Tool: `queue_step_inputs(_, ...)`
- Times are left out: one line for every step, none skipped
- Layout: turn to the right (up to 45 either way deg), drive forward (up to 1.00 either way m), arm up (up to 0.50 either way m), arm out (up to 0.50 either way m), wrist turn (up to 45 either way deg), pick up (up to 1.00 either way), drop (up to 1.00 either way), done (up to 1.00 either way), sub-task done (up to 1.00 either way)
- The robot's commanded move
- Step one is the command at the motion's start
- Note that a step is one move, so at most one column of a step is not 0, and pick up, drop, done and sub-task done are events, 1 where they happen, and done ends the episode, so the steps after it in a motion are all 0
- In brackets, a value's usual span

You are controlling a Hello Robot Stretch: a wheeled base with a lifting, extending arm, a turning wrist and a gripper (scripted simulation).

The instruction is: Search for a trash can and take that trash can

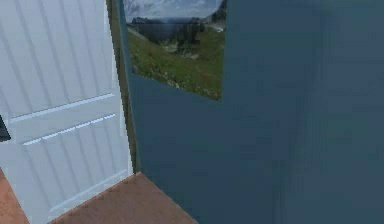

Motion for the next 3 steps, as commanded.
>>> queue_step_inputs(0.0, 0.00, 0.00, 0.00, 0.0, 1.00, 0.00, 0.00, 0.00)
queue_step_inputs(0.0, 0.00, 0.10, 0.00, 0.0, 0.00, 0.00, 0.00, 0.00)
queue_step_inputs(0.0, 0.00, 0.00, 0.00, 0.0, 0.00, 0.00, 1.00, 0.00)
